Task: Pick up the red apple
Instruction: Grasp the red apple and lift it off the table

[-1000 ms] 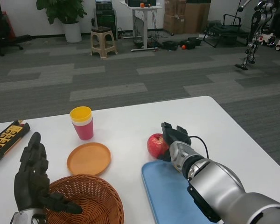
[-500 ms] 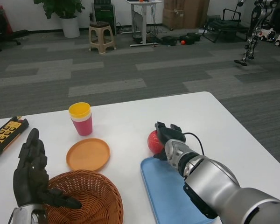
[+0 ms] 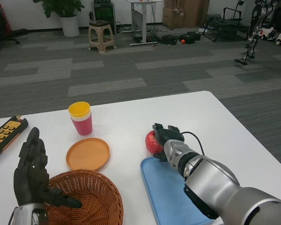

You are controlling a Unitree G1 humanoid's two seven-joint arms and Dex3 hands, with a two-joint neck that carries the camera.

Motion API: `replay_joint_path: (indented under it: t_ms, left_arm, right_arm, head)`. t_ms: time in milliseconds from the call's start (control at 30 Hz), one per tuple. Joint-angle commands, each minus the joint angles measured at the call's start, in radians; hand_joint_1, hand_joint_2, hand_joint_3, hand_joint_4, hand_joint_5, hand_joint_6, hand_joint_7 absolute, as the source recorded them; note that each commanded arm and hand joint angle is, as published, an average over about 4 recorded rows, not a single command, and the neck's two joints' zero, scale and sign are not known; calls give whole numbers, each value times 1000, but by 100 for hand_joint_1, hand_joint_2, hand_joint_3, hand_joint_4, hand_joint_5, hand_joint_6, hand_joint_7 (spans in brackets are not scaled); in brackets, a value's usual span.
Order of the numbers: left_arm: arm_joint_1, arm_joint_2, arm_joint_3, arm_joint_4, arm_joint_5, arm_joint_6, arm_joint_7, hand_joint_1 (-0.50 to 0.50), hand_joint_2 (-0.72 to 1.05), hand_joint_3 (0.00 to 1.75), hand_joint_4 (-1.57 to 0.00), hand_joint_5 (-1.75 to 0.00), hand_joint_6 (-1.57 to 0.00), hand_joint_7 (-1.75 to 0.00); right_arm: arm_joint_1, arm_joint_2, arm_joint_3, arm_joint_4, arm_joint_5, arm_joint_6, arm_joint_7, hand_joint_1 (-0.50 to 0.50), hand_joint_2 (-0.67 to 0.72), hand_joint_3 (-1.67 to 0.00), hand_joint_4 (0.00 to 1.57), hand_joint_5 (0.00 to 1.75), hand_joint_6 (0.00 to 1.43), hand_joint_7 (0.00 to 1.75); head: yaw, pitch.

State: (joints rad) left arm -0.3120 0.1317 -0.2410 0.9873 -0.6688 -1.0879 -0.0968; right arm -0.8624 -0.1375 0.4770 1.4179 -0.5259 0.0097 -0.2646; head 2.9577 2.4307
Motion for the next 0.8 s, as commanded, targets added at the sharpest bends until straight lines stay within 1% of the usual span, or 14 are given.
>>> replay_joint_path:
  t_ms: [33, 67, 100, 167, 200, 233, 267, 300, 333, 433, 467, 567, 667, 800]
  left_arm:
    - [11, 5, 6, 8, -7, -4, 0, -50, -64, 9, 0, 0, -37, 0]
    - [11, 5, 6, 8, -7, -4, 0, -50, -64, 9, 0, 0, -37, 0]
    - [12, 5, 6, 8, -8, -4, 0, -50, -64, 9, 0, 0, -37, 0]
    - [14, 5, 7, 8, -8, -4, 0, -50, -64, 9, 0, 0, -37, 0]
    - [14, 5, 8, 8, -8, -4, 0, -50, -64, 9, 0, 0, -37, 0]
    - [15, 5, 9, 8, -8, -4, 0, -50, -64, 9, 0, 0, -37, 0]
    - [16, 5, 10, 8, -8, -4, 0, -50, -64, 9, 0, 0, -36, 0]
    - [17, 5, 11, 8, -8, -4, 0, -50, -64, 9, 0, 0, -35, 0]
    - [19, 5, 13, 8, -8, -4, 0, -50, -64, 9, 0, 0, -35, 0]
    - [22, 5, 17, 7, -8, -4, 0, -50, -64, 9, 0, 0, -36, 0]
    - [22, 5, 19, 7, -8, -4, 0, -50, -64, 9, 0, 0, -36, 0]
    - [22, 5, 23, 7, -8, -4, 0, -50, -64, 9, 0, 0, -35, 0]
    - [22, 6, 24, 9, -9, -4, 0, -50, -64, 9, 0, 0, -34, 0]
    - [19, 6, 25, 10, -10, -4, 0, -50, -64, 9, 0, 0, -35, 0]
  right_arm:
    - [20, 6, 6, 9, -17, 2, 24, -49, -54, -111, 1, 68, 0, 54]
    - [20, 6, 8, 9, -18, 2, 24, -48, -53, -117, 3, 85, 0, 59]
    - [20, 6, 10, 9, -19, 3, 25, -47, -51, -121, 5, 97, 0, 63]
    - [22, 6, 14, 9, -22, 2, 26, -46, -48, -133, 15, 128, 0, 79]
    - [24, 6, 15, 8, -24, 2, 27, -46, -48, -137, 19, 136, 0, 84]
    - [26, 5, 17, 6, -27, 1, 27, -46, -48, -141, 29, 148, 0, 91]
    - [29, 5, 17, 3, -29, 0, 27, -46, -48, -143, 36, 155, 1, 96]
    - [32, 4, 17, -1, -29, 0, 26, -46, -48, -143, 42, 160, 1, 99]
    - [37, 3, 17, -9, -29, -2, 25, -46, -48, -143, 49, 165, 3, 108]
    - [52, -2, 12, -38, -28, -11, 15, -46, -48, -149, 59, 165, 9, 131]
    - [56, -5, 3, -49, -28, -19, 6, -46, -48, -151, 63, 165, 11, 134]
    - [64, -12, -28, -70, -27, -42, -19, -46, -48, -151, 74, 165, 20, 141]
    - [68, -19, -81, -82, -26, -78, -45, -46, -53, -151, 79, 165, 23, 147]
    - [74, -25, -132, -95, -24, -107, -61, -46, -54, -151, 84, 165, 26, 145]
  head:
    - [3, -5]
    - [4, -6]
    - [4, -8]
    - [5, -9]
    - [5, -10]
    - [6, -10]
    - [8, -11]
    - [10, -12]
    - [11, -12]
    - [12, -10]
    - [13, -9]
    - [14, -5]
    - [16, 2]
    - [19, 23]
